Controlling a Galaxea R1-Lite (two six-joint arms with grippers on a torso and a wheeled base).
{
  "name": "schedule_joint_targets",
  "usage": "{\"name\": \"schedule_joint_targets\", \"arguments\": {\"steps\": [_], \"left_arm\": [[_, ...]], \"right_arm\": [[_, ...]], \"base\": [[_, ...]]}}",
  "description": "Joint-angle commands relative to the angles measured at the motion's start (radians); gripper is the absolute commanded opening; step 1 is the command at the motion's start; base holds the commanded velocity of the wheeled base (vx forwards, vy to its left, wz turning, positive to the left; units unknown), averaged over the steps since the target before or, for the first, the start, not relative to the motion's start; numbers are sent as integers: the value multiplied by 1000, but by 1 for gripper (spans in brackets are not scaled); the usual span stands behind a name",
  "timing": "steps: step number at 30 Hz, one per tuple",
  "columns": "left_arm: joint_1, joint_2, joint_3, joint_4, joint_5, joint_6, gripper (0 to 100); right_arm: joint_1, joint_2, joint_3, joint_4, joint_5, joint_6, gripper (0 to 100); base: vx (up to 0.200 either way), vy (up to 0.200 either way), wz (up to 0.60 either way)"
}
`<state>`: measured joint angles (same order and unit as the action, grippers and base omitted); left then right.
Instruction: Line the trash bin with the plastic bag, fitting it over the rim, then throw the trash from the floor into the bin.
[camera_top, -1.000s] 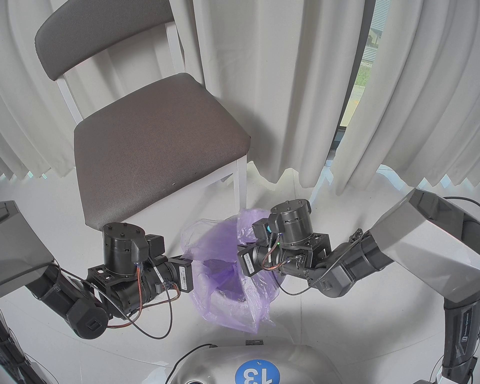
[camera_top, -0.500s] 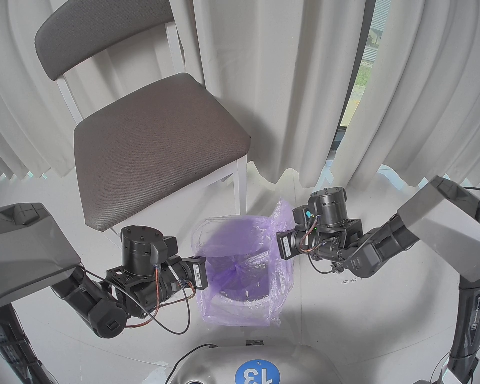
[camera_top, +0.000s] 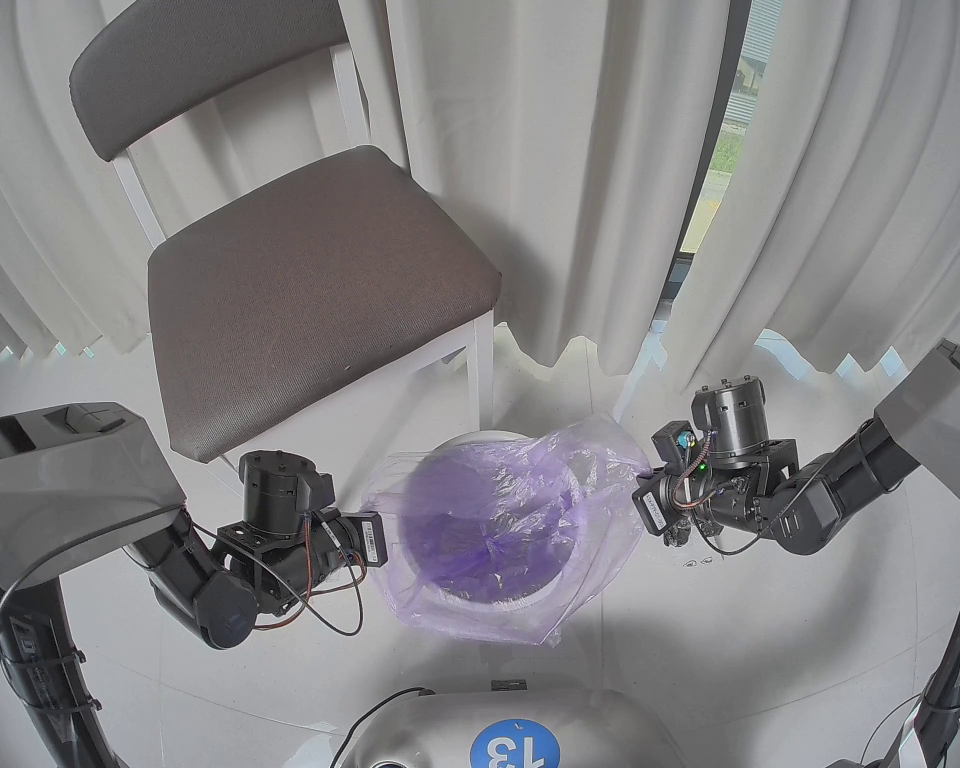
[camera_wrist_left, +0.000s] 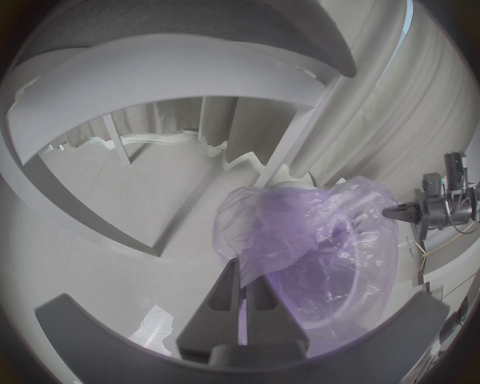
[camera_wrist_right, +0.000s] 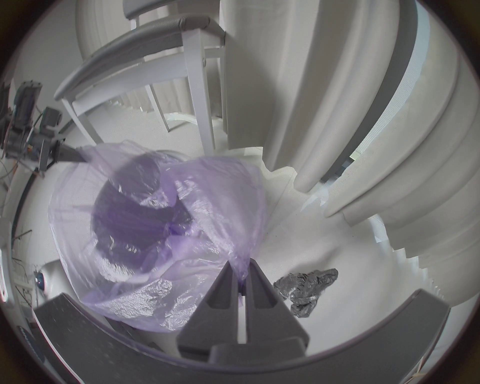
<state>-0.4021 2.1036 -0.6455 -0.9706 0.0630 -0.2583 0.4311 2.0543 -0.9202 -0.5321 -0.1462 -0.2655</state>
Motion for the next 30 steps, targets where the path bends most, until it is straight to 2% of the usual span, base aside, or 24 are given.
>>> {"name": "schedule_joint_targets", "arguments": {"steps": [1,3,8,10,12,16,22,30], "left_arm": [[22,4,-8,0,0,2,0],[22,-5,-9,-7,-2,7,0],[14,-4,-23,-51,1,-6,0],[11,6,-20,-99,1,-10,0],[8,41,-22,-135,3,-9,0],[5,124,-51,-198,9,-12,0],[-7,216,-120,-212,89,-39,0],[6,265,-190,-244,98,-107,0]], "right_arm": [[9,0,18,-6,-21,-6,0],[38,7,12,-11,-44,3,0],[74,67,4,-49,-44,26,0],[83,129,-3,-131,-49,55,0],[81,176,-8,-180,-53,63,0],[48,222,-20,-186,-55,60,0],[23,241,-23,-198,-53,66,0],[11,297,-54,-267,-53,100,0]], "base": [[0,0,0],[0,0,0],[0,0,0],[0,0,0],[0,0,0],[0,0,0],[0,0,0],[0,0,0]]}}
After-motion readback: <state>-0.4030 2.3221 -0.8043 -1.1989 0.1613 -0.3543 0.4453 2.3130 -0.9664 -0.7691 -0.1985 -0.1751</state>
